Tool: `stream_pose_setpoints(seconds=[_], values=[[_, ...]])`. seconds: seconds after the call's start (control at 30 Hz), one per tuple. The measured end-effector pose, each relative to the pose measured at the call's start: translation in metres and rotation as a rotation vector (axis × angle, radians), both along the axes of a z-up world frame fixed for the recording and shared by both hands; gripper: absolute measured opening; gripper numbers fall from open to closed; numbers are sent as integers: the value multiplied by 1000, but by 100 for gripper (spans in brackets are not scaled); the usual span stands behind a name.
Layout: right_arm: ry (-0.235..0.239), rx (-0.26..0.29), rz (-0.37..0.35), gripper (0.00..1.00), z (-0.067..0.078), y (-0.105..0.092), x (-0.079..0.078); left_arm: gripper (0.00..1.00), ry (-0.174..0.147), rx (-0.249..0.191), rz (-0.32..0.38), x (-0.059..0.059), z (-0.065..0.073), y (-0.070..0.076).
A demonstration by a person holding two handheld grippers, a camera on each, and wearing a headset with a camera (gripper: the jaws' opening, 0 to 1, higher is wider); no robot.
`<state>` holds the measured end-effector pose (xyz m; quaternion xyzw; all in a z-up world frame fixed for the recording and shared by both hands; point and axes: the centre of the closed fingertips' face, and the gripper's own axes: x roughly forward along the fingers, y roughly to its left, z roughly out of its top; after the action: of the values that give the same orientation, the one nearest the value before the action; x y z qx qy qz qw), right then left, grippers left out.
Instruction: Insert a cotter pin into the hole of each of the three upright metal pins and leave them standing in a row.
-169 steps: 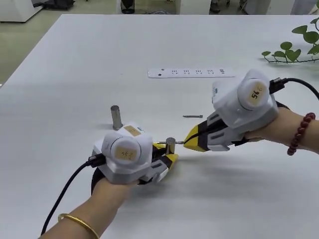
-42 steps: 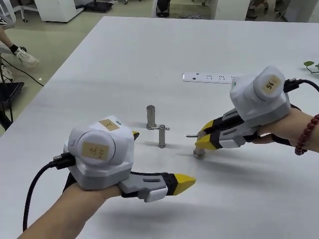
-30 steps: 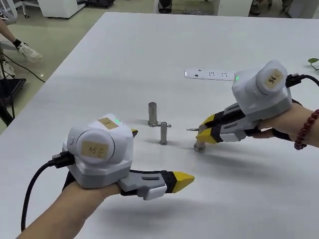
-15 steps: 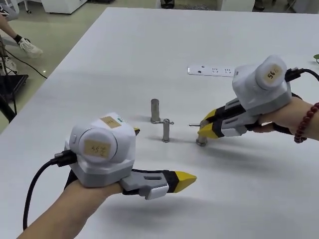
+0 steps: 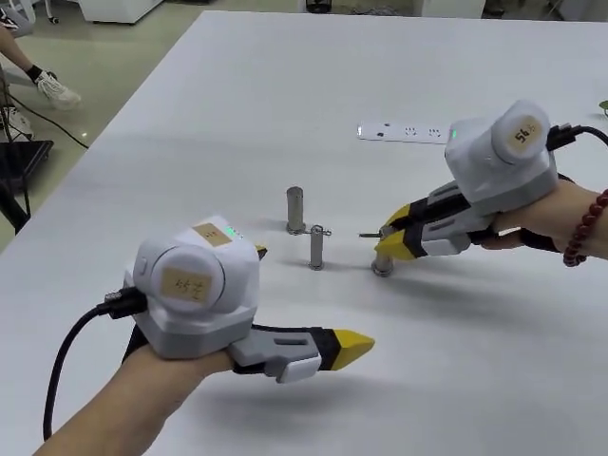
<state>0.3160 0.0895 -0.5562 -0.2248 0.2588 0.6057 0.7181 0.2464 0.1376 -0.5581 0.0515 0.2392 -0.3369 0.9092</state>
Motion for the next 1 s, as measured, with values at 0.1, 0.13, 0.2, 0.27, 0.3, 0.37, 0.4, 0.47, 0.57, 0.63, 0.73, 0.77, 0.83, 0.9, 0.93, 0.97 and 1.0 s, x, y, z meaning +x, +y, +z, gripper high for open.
stream_pose_setpoints(seconds=[0.1,0.13,0.2,0.27,0.3,0.37,0.4,0.47,0.57,0.63,0.73,0.77,0.83,0.9,0.93,0.97,1.0], values=[[-19,9,-7,18,8,0,0,94,3,1,-5,-1,0,-2],[-22,3,-6,20,9,-2,-1,94,4,-1,-5,-1,0,-2],[-17,-9,3,22,10,-6,-7,94,2,-3,-6,-2,1,-3],[-22,-26,12,23,13,-13,-13,94,-6,-3,-8,-3,5,-4],[-24,-34,8,23,16,-19,-15,94,-10,-3,-9,-4,7,-4],[-25,-44,-4,25,20,-27,-19,94,-16,-5,-8,-5,10,-4],[-24,-51,-9,25,22,-33,-22,94,-17,-6,-7,-6,11,-4],[-19,-63,-20,27,26,-42,-29,94,-19,-5,-9,-8,13,-4],[-14,-65,-40,28,31,-54,-37,94,-22,0,-9,-12,15,-3],[-10,-63,-62,29,34,-62,-41,94,-22,-3,-7,-15,18,-3],[0,-58,-87,30,38,-71,-51,94,-26,-7,-5,-21,23,-2],[3,-56,-95,30,39,-73,-53,94,-27,-5,-4,-22,23,-2],[4,-52,-111,31,41,-77,-58,94,-28,-1,-2,-26,25,0],[10,-46,-131,31,44,-79,-63,94,-28,3,-3,-30,26,0],[12,-45,-139,31,45,-80,-64,94,-27,4,-2,-30,26,1],[12,-44,-145,31,45,-81,-66,94,-28,5,0,-33,28,1],[13,-44,-149,31,46,-81,-68,94,-30,7,2,-34,29,2]])
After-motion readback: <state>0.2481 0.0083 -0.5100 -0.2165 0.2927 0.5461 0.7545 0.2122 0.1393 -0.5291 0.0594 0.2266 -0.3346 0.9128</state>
